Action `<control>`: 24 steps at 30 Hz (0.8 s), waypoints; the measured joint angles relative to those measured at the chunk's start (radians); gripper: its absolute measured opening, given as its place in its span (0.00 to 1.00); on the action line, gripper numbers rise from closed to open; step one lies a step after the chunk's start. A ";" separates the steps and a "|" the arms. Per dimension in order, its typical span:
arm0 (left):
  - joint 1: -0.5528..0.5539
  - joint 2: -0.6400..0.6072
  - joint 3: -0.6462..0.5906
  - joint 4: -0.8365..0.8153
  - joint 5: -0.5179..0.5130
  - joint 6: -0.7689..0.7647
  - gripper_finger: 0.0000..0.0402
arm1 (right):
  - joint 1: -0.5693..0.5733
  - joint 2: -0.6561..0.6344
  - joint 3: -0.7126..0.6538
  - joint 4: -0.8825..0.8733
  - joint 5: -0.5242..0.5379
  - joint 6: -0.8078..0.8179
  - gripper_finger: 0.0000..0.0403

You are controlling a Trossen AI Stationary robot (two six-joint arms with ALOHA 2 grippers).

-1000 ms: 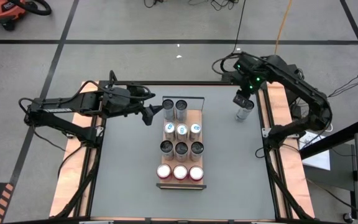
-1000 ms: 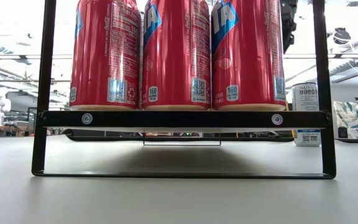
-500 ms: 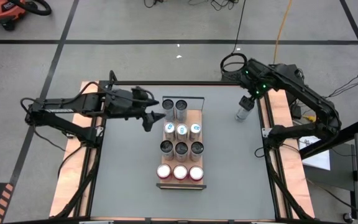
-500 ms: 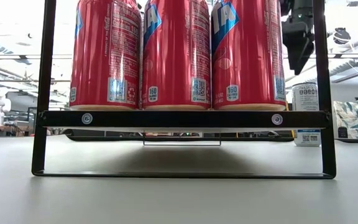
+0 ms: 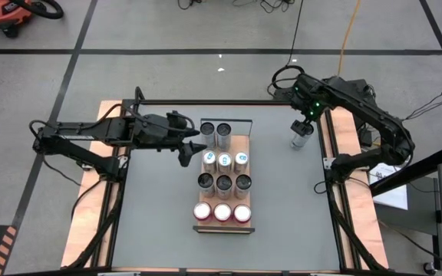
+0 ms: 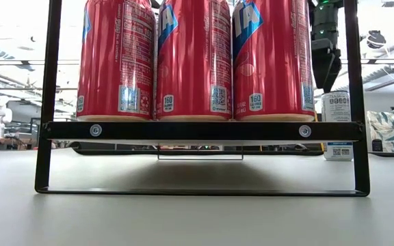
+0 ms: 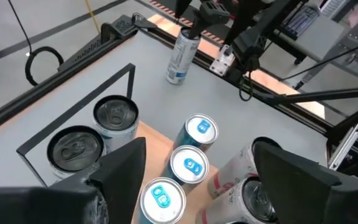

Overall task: Sort soda cans
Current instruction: Put the white blue soda can on the shelf and align it with the other white blue soda cans

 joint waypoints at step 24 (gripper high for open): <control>-0.026 0.004 0.000 -0.003 -0.027 -0.052 0.74 | -0.046 0.001 -0.216 0.095 -0.074 0.084 0.88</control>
